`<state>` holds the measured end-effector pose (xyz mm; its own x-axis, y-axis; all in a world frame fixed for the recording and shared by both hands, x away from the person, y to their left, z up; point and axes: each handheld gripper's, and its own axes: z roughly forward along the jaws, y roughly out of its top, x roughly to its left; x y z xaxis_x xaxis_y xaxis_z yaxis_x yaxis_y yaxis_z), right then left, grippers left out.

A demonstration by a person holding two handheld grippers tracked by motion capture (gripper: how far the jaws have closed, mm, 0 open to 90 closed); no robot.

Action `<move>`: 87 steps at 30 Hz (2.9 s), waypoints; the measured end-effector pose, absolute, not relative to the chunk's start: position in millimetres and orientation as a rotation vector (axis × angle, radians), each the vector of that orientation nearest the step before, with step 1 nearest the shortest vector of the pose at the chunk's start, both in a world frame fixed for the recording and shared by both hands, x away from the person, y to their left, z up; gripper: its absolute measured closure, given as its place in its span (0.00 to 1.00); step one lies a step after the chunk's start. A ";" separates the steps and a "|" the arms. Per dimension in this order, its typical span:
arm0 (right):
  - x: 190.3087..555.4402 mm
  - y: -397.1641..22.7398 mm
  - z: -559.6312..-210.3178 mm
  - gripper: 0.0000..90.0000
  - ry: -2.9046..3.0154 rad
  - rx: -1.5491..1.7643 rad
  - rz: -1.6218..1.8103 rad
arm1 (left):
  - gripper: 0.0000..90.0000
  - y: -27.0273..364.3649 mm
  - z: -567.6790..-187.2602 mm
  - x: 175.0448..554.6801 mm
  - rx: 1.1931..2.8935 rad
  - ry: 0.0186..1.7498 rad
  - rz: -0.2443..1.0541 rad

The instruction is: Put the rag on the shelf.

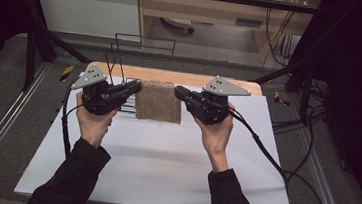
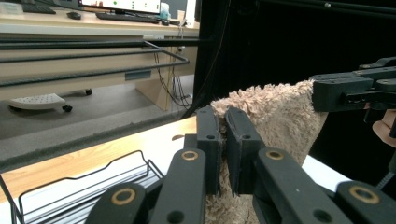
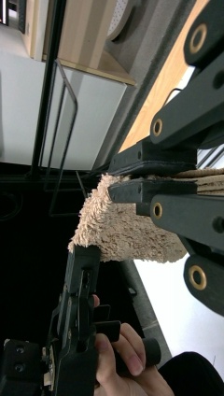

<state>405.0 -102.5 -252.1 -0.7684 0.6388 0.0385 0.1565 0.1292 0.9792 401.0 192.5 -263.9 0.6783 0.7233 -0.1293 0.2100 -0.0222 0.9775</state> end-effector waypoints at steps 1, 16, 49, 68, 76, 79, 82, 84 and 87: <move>405.8 -101.8 -251.4 0.95 2.020 0.765 1.677 | 0.93 193.9 -262.5 402.1 1.573 0.786 0.490; 417.8 -90.0 -231.3 0.95 1.983 0.731 1.687 | 0.93 202.1 -245.8 411.0 1.530 0.792 0.527; 451.3 -62.7 -179.7 0.95 1.894 0.687 1.715 | 0.93 220.3 -188.8 439.8 1.459 0.794 0.648; 480.1 -50.9 -157.4 0.95 1.870 0.682 1.721 | 0.93 228.7 -167.0 464.2 1.429 0.817 0.649; 492.0 -43.8 -152.2 0.95 1.864 0.670 1.716 | 0.93 235.1 -162.0 479.5 1.420 0.827 0.652; 498.7 -42.4 -151.1 0.95 1.859 0.682 1.719 | 0.93 234.5 -159.5 484.0 1.426 0.826 0.668; 505.8 -41.8 -149.7 0.95 1.856 0.692 1.720 | 0.93 234.4 -158.0 490.1 1.423 0.830 0.668; 509.7 -41.2 -148.7 0.95 1.853 0.698 1.722 | 0.93 234.0 -157.5 493.9 1.423 0.835 0.673; 515.6 -40.3 -148.1 0.95 1.851 0.706 1.716 | 0.93 233.4 -157.1 500.7 1.427 0.840 0.679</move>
<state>515.6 -40.3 -148.1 -0.7316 0.6814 -0.0222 0.0294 0.0640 0.9975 500.7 233.4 -157.1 0.5567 0.8258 -0.0901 0.0852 0.0511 0.9951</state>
